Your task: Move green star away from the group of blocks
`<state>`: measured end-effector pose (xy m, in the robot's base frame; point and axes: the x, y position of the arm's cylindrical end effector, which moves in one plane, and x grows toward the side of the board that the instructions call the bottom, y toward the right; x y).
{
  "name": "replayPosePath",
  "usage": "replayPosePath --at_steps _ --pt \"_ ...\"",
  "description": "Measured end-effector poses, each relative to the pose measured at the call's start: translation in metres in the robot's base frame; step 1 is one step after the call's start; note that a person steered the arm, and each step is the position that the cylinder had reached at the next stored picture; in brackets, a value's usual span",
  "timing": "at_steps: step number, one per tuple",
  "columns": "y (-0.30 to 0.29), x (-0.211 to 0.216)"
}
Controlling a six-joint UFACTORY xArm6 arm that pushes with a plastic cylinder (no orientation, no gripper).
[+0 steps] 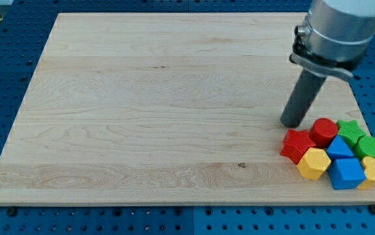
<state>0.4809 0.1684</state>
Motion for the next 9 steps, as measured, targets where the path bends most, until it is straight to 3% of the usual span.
replayPosePath --at_steps 1,2,4,5,6,8,9 --pt "0.037 -0.052" --pt "0.086 -0.068" --pt "0.087 -0.068" --pt "0.144 -0.069" --pt "0.176 -0.063" --pt "0.177 -0.046" --pt "0.176 0.019"
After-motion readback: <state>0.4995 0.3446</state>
